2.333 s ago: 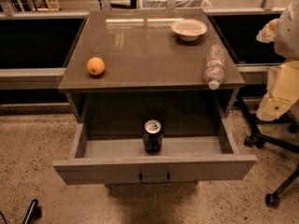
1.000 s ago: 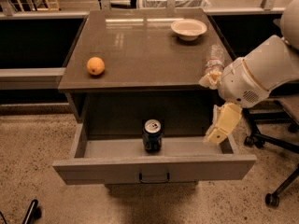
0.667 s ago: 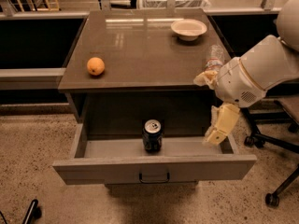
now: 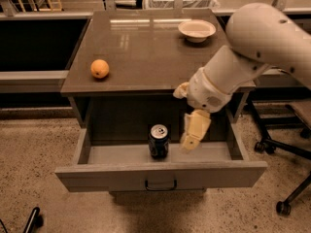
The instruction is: Pick pepsi can from top drawer and place on counter
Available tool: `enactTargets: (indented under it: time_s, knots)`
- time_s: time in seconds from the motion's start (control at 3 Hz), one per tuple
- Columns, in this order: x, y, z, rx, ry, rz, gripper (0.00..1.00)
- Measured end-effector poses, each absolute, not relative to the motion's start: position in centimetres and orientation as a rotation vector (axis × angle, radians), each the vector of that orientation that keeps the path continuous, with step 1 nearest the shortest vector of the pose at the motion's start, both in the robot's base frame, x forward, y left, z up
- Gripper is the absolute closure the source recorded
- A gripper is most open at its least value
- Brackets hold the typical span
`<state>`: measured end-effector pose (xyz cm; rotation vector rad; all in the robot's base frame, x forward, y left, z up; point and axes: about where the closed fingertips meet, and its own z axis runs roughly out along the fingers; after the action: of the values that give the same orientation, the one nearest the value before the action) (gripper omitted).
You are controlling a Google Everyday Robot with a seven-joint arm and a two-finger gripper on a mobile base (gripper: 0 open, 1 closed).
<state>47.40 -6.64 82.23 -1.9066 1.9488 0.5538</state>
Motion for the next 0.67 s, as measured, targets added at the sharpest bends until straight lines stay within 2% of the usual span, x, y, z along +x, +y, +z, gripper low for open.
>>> enactTargets:
  time_s: [0.67]
  knots:
    - [50.3, -4.5, 77.6, -1.752, 2.022, 0.453, 0.00]
